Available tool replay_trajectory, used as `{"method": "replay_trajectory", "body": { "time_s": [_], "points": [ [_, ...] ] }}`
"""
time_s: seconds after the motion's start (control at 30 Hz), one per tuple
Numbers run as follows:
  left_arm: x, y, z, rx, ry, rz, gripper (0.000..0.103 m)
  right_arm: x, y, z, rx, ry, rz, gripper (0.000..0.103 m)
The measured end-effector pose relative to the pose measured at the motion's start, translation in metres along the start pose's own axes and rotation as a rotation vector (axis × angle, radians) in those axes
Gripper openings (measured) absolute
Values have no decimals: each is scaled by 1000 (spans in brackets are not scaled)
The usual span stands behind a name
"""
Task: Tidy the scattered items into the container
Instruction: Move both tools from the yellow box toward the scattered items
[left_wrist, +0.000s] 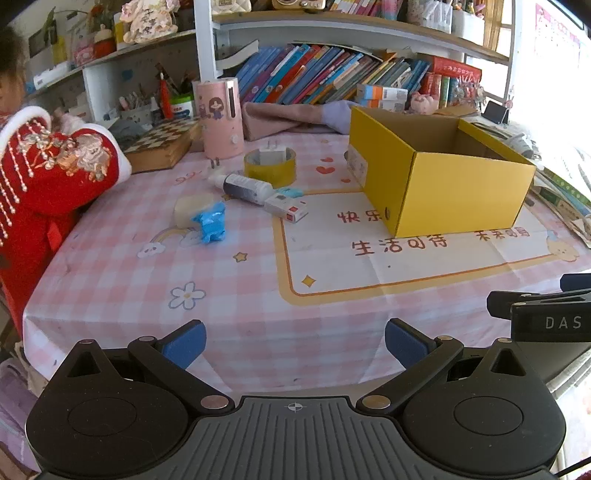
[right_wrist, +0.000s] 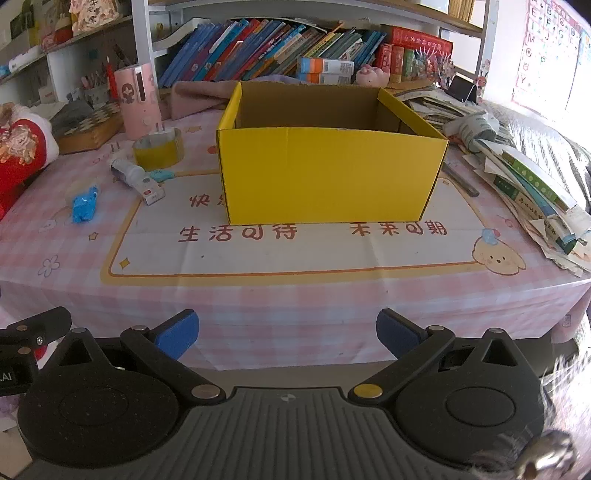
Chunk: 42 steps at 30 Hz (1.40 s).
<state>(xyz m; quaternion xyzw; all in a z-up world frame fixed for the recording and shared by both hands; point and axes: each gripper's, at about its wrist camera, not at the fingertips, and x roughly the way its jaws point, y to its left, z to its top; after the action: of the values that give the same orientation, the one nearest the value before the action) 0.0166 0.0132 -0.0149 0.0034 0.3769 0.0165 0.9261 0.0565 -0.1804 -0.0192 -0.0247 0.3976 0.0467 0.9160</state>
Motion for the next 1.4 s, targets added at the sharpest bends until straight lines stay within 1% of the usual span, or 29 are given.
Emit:
{"method": "replay_trajectory", "body": {
  "time_s": [0.27,0.67,0.8,1.07,1.27,1.4],
  "points": [
    [6,5,-1,-14,18,2,103,5,1,0,2,21,2,103],
    [7,9,-1,-16,11,7,103,8,5,2,-3,24,7,103],
    [7,10,0,-15,7,11,103,7,7,2,-11,17,4,103],
    [6,11,0,-9,0,-26,103,2,11,4,-27,3,29,103],
    [4,12,0,-2,-8,-22,103,-1,16,4,-51,-6,3,103],
    [3,15,1,-2,-13,-24,103,-4,19,4,-59,-21,16,101]
  ]
}}
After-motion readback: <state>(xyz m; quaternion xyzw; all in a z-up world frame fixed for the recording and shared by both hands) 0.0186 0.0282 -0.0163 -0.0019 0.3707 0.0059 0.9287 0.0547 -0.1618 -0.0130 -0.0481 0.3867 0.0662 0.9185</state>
